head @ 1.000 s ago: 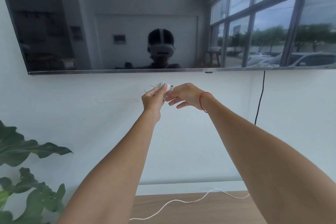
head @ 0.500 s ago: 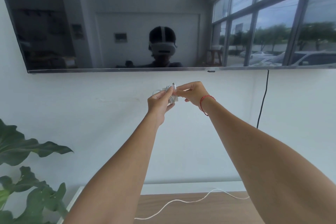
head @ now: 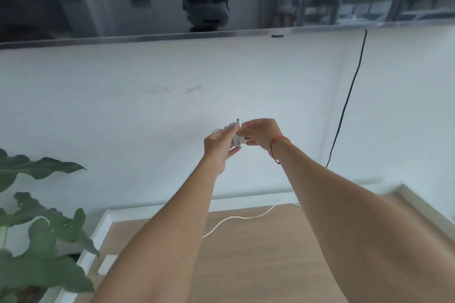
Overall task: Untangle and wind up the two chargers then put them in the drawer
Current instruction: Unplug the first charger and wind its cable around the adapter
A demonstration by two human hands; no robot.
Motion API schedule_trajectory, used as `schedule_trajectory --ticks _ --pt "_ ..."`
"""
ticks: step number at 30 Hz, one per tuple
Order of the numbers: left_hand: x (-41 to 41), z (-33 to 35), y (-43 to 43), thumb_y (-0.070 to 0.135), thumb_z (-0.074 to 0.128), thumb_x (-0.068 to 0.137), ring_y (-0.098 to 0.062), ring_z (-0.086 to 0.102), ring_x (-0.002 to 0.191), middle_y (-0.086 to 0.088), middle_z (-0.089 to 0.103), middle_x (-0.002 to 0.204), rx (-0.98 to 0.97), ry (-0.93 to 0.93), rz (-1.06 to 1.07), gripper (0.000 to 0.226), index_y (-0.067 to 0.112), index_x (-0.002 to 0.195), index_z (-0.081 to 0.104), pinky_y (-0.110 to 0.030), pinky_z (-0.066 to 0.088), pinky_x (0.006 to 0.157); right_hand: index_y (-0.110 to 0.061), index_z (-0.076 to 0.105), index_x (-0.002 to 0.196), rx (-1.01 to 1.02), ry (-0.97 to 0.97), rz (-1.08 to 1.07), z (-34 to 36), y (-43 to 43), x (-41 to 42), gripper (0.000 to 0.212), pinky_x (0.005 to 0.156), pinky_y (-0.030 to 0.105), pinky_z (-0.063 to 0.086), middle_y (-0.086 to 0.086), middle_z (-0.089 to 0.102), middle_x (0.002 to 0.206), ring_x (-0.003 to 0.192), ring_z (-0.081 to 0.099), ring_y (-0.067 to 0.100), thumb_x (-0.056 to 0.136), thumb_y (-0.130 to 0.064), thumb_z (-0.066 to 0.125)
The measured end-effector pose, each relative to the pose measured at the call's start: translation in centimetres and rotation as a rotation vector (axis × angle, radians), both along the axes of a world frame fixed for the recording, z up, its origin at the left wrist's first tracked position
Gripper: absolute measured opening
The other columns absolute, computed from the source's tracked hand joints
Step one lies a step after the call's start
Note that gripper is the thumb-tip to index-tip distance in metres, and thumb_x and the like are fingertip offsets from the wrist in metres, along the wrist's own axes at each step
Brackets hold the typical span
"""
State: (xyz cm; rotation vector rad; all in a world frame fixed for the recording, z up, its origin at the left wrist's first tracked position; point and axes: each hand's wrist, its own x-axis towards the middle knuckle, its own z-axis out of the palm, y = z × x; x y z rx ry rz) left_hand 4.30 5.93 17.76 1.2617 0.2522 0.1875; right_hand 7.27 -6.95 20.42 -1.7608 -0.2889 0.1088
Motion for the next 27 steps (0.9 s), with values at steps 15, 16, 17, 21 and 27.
schedule_trajectory --ticks 15,16,17,21,27 --pt "-5.7 -24.7 -11.4 0.059 0.074 0.058 -0.013 0.062 0.089 0.004 0.069 0.092 0.287 0.616 -0.134 0.040 0.024 0.078 0.070 -0.026 0.046 0.079 -0.004 0.067 0.095 -0.030 0.582 -0.262 -27.1 -10.6 -6.9 0.017 0.044 0.012 0.044 0.009 0.063 0.078 0.057 0.053 0.009 0.081 -0.010 0.076" --pt "-5.9 -25.8 -11.9 0.061 0.073 0.055 -0.015 0.063 0.093 0.003 0.070 0.095 0.326 0.635 -0.142 0.045 0.024 0.080 0.070 -0.028 0.046 0.082 -0.001 0.068 0.097 -0.027 0.595 -0.270 -28.3 -11.1 -7.2 0.020 0.044 0.012 0.044 0.009 0.063 0.078 0.057 0.053 0.008 0.081 -0.010 0.076" --pt "-6.0 -26.6 -12.3 0.059 0.074 0.061 -0.016 0.063 0.095 0.002 0.070 0.098 0.356 0.649 -0.158 0.042 0.023 0.083 0.071 -0.028 0.046 0.083 0.002 0.069 0.100 -0.026 0.603 -0.273 -29.5 -11.6 -7.5 0.023 0.044 0.011 0.044 0.010 0.063 0.079 0.058 0.053 0.008 0.081 -0.010 0.076" --pt "-6.8 -29.0 -13.2 0.043 0.068 0.084 -0.012 0.057 0.092 0.005 0.064 0.102 0.298 0.677 -0.241 0.026 0.020 0.095 0.071 -0.028 0.041 0.076 0.001 0.072 0.099 -0.030 0.611 -0.270 -32.6 -12.5 -8.2 0.031 0.062 0.020 0.048 0.007 0.067 0.083 0.068 0.058 0.011 0.077 -0.019 0.080" --pt "-6.9 -30.3 -14.4 0.057 0.075 0.065 -0.020 0.064 0.093 -0.007 0.063 0.100 0.494 0.576 0.026 0.028 0.030 0.059 0.073 -0.029 0.053 0.085 -0.006 0.073 0.094 0.029 0.594 -0.279 -33.6 -12.5 -8.2 0.031 0.068 0.025 0.048 0.004 0.071 0.086 0.074 0.062 0.013 0.075 -0.030 0.080"
